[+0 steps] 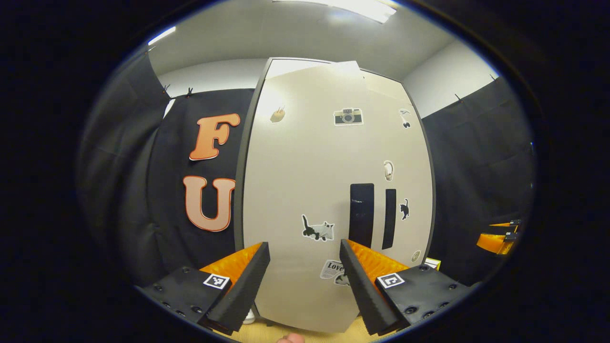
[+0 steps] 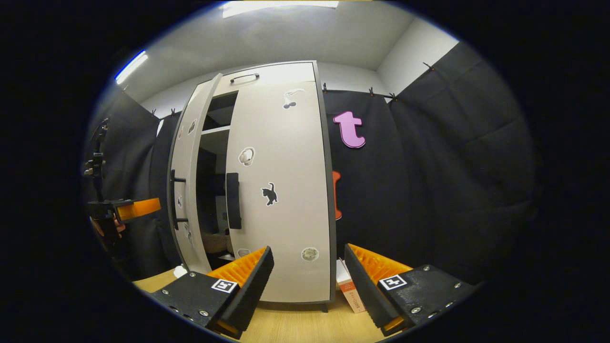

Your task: Grab one shoe with the right hand and put it into the shoe cabinet, grab the other shoe with the left hand and put it into the shoe cabinet; then close the right door with the right hand and the left door with the left hand.

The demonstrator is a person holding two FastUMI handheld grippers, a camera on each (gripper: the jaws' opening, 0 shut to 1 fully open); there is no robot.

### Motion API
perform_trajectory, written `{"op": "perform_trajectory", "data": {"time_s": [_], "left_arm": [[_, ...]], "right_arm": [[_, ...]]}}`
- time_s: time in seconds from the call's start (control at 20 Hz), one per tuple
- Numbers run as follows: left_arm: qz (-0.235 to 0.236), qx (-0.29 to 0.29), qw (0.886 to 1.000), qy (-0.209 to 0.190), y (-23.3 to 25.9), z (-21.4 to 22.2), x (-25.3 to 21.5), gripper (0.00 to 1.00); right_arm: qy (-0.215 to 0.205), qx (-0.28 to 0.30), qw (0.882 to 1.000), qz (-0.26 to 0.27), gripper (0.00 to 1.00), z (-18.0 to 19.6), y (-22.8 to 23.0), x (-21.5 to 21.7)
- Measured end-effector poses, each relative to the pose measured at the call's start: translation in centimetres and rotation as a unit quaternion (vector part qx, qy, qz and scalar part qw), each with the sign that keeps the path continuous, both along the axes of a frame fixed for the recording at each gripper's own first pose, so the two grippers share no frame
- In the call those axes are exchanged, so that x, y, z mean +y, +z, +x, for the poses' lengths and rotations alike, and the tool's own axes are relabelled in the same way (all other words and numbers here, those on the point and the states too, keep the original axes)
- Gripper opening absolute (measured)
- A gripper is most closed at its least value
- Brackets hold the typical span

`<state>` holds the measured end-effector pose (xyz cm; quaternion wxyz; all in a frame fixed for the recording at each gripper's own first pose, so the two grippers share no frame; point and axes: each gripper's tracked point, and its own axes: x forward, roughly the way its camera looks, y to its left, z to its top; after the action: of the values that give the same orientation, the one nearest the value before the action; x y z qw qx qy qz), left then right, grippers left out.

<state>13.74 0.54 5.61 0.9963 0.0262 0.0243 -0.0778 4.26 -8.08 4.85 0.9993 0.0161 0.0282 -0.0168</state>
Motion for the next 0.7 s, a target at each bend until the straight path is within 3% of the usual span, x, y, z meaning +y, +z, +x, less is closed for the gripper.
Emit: {"op": "perform_trajectory", "data": {"time_s": [0.3, 0.35, 0.4, 0.55, 0.6, 0.7], "left_arm": [[0.017, 0.010, 1.000, -0.006, -1.8, 2.5, -1.3, 0.94], [0.019, 0.013, 1.000, -0.004, -2.1, 3.1, -1.4, 0.99], [0.019, 0.018, 1.000, 0.000, -2.6, 3.6, -1.4, 0.94], [0.017, 0.032, 0.999, 0.012, -3.9, 5.1, -1.2, 0.99], [0.012, 0.037, 0.999, 0.016, -4.3, 5.4, -1.3, 0.94], [0.004, 0.037, 0.999, 0.016, -4.4, 5.9, -1.4, 0.96]], "right_arm": [[0.002, -0.001, 1.000, -0.002, 0.92, 0.2, 0.1, 0.2], [0.001, -0.001, 1.000, -0.002, 0.92, 0.2, 0.0, 0.2], [0.001, 0.000, 1.000, -0.001, 0.92, 0.2, 0.0, 0.1], [-0.004, -0.001, 1.000, -0.002, 0.92, 0.4, 0.0, -0.2], [-0.006, -0.001, 1.000, -0.002, 0.92, 0.4, 0.0, -0.3], [-0.008, -0.002, 1.000, -0.002, 0.92, 0.6, -0.1, -0.6]]}}
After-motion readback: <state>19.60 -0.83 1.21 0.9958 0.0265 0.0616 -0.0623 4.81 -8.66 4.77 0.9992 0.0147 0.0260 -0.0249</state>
